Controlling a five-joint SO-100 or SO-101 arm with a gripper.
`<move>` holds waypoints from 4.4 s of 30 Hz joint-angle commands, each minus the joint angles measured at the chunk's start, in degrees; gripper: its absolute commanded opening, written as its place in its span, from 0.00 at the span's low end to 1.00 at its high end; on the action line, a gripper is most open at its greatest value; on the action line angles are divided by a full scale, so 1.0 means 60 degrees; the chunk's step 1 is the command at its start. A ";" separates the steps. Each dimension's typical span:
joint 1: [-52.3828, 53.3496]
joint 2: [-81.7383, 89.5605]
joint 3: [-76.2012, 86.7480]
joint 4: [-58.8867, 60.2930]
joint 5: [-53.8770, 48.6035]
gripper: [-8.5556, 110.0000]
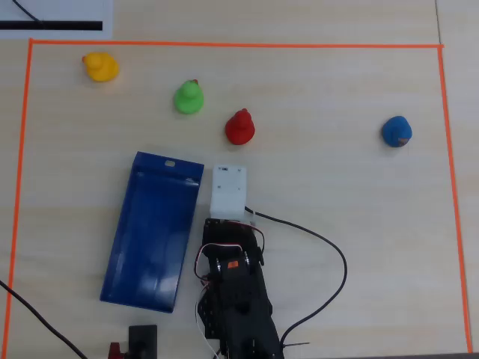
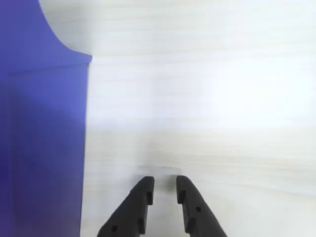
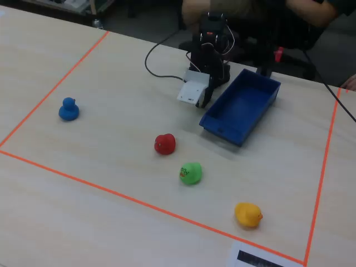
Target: Grasp green duck and put it into box.
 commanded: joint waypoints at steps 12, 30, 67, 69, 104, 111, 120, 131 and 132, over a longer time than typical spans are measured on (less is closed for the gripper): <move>0.0044 -0.0117 -0.0029 0.0161 0.0059 0.10; 0.0044 -0.0117 -0.0029 0.0161 0.0059 0.10; 0.0439 -0.0117 -0.0029 0.0176 -0.0044 0.10; 0.0439 -0.0117 -0.0029 0.0059 -0.0044 0.10; 0.1743 -1.2173 -1.1558 -0.2959 0.1099 0.25; 0.0850 -1.5073 -1.4033 -0.2769 0.1772 0.28; 0.0264 -1.7915 -1.6040 -0.3281 0.2271 0.30; 0.0132 -2.0581 -1.8472 -0.3384 0.2505 0.30; 0.0176 -2.0786 -1.8662 -0.3413 0.2520 0.30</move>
